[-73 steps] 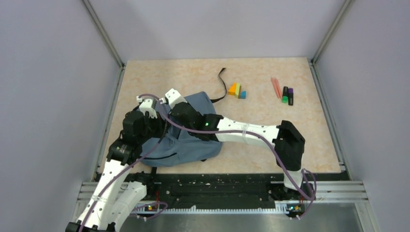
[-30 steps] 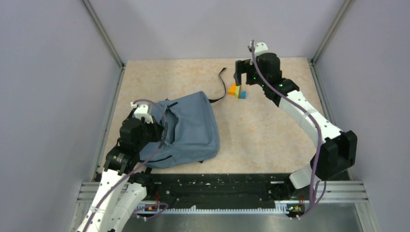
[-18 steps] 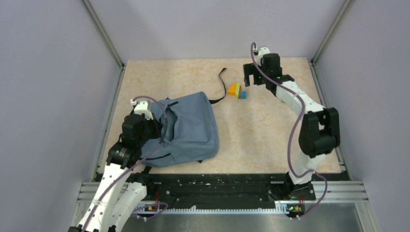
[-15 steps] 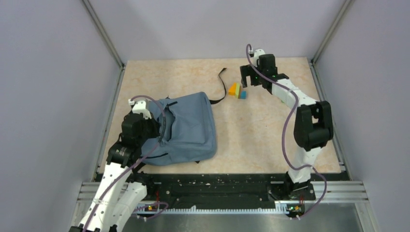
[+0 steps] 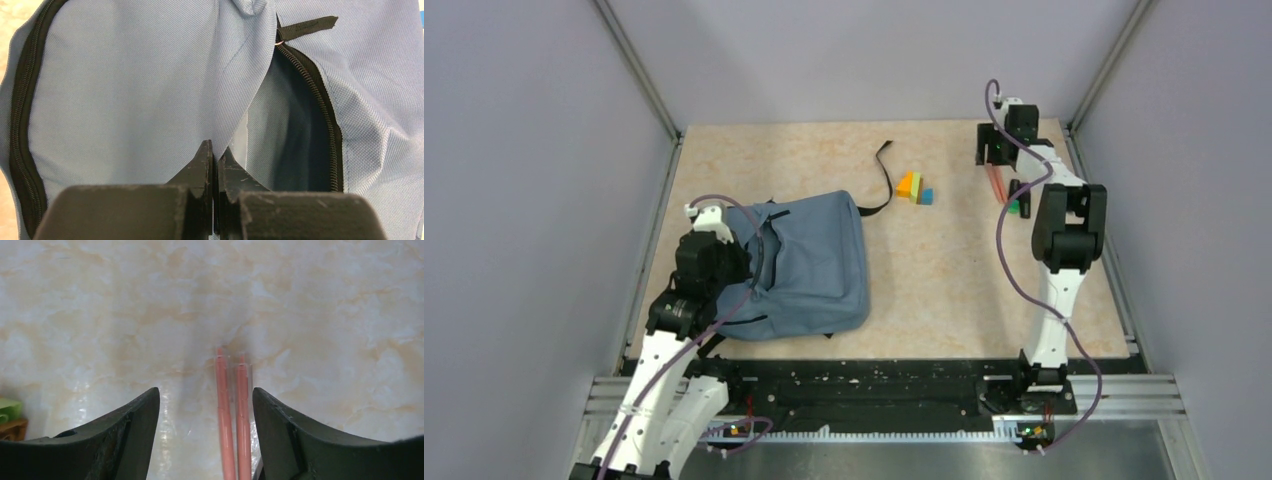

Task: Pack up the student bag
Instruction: Pick up the stationery from the center of the board.

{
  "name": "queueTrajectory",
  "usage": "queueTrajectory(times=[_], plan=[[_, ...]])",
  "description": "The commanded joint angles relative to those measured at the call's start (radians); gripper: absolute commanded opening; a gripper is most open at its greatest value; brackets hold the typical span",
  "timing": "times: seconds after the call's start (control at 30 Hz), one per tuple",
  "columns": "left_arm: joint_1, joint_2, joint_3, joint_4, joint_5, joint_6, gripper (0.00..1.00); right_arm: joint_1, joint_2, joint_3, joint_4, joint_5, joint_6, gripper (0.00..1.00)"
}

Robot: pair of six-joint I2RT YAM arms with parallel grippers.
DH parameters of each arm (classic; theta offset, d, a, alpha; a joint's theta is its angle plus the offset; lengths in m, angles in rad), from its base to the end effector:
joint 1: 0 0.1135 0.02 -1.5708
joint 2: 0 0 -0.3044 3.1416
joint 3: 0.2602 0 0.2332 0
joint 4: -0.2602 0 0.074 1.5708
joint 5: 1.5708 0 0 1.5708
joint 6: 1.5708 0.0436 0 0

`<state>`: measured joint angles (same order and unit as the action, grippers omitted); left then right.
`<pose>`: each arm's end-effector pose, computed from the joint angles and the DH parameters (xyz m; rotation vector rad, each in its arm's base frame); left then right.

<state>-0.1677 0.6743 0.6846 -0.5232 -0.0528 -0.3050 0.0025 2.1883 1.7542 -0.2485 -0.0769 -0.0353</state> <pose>0.1082 -0.0160 0.3082 -0.1756 2.0839 -0.2325 0.5171 0.0046 0.2472 -0.0837 2.2503 0.0690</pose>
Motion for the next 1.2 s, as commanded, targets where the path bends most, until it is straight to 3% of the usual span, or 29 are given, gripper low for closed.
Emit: queueTrajectory(times=[0.0,0.17,0.6,1.0,1.17], plan=[[0.023,-0.004,0.047,0.104,-0.046,0.014,0.00,0.006,0.061,0.114,-0.055,0.025,-0.048,0.63],[0.038,0.007,0.050,0.100,-0.047,0.054,0.00,0.005,0.073,0.112,-0.051,0.016,-0.073,0.52],[0.048,0.001,0.043,0.099,-0.008,0.073,0.00,0.006,0.151,0.188,-0.127,0.061,-0.115,0.38],[0.048,-0.005,0.042,0.099,0.007,0.072,0.00,0.006,0.194,0.223,-0.185,0.139,-0.146,0.35],[0.049,-0.007,0.042,0.099,0.005,0.072,0.00,0.006,0.225,0.262,-0.240,0.121,-0.158,0.27]])
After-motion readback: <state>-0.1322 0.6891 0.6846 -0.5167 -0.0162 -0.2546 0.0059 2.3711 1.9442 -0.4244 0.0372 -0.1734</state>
